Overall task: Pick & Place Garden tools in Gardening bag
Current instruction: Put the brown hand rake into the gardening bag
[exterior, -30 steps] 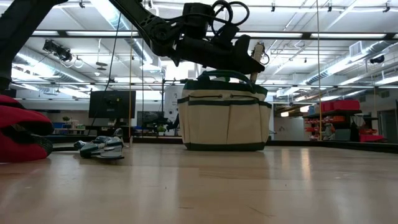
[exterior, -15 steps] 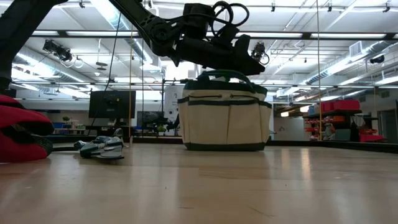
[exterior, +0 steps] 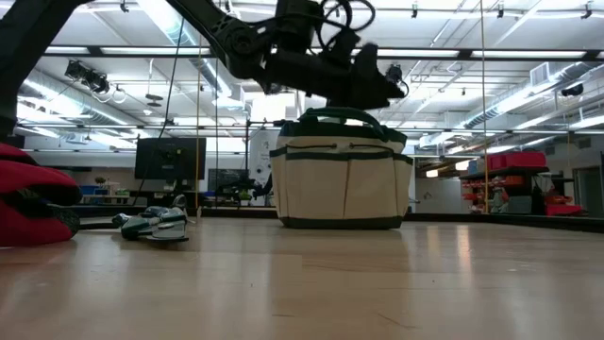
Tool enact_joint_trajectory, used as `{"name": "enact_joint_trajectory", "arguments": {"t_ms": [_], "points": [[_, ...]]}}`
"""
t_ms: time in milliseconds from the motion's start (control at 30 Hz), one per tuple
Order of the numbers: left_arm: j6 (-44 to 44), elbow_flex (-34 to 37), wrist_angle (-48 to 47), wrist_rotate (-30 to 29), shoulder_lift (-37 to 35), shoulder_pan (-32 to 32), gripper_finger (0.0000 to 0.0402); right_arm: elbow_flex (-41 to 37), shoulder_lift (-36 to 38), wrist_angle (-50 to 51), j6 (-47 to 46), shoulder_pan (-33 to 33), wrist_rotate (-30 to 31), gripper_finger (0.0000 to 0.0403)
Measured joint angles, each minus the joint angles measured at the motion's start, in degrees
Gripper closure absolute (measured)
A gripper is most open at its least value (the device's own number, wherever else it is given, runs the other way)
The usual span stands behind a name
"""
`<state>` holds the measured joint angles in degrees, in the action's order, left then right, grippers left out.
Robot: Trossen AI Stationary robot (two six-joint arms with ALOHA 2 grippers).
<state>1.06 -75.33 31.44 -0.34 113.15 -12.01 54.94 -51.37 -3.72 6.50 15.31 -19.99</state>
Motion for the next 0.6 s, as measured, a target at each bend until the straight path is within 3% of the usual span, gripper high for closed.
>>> {"name": "enact_joint_trajectory", "arguments": {"t_ms": [600], "points": [[4.6, -0.1, -19.8, 0.3, -14.0, 2.3, 0.0160, 0.0, 0.0, 1.9, -0.6, 0.0, 0.0, 0.0209]]}}
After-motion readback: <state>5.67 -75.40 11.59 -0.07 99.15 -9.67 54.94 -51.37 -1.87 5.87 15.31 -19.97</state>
